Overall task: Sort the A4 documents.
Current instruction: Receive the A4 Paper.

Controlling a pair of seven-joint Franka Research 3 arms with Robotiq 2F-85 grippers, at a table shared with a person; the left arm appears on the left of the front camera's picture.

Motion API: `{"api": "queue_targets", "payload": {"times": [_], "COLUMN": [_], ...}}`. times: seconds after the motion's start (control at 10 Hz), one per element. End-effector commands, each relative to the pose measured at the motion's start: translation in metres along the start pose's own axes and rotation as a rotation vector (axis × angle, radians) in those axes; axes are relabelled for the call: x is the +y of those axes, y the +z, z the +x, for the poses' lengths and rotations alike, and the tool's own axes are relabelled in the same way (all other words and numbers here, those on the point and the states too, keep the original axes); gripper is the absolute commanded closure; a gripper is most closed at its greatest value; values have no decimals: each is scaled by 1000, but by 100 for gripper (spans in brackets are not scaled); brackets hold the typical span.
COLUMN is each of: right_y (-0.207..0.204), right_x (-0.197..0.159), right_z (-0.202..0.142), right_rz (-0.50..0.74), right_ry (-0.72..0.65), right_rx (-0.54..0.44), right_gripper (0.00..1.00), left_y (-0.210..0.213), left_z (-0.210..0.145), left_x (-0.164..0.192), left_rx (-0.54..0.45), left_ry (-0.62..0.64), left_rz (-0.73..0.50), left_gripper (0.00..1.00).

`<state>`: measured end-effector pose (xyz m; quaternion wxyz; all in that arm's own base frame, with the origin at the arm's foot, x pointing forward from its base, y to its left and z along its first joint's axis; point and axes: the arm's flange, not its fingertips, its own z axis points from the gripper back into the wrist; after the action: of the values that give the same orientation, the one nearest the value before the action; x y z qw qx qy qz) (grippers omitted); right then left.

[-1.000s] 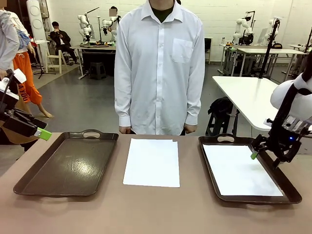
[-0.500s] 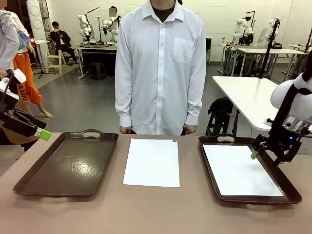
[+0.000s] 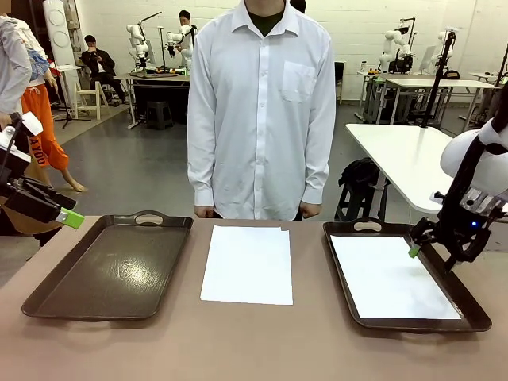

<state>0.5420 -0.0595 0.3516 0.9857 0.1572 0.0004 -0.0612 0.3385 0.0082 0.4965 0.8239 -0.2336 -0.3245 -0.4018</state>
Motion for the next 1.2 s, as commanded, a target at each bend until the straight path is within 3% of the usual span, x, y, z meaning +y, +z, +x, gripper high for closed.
{"api": "queue_targets", "payload": {"times": [0.0, 0.3, 0.6, 0.8, 1.1], "right_y": [90, 174, 230, 249, 253], "right_x": [20, 16, 9, 0, -7], "right_z": [-47, -91, -138, -168, -196], "right_rz": [-87, -55, 198, 303, 352], "right_ry": [177, 321, 619, 730, 818], "right_rx": [-294, -550, -703, -722, -660], "right_gripper": [0, 0, 0, 0, 0], "left_y": [0, 0, 0, 0, 0], "left_z": [-1, -1, -1, -1, -1], "left_x": [2, 2, 2, 2, 2], "left_rx": [-18, -18, -18, -18, -18], "left_ry": [-14, -14, -14, -14, -14], "left_rz": [-8, -8, -8, -8, -8], "left_gripper": [0, 0, 0, 0, 0]}}
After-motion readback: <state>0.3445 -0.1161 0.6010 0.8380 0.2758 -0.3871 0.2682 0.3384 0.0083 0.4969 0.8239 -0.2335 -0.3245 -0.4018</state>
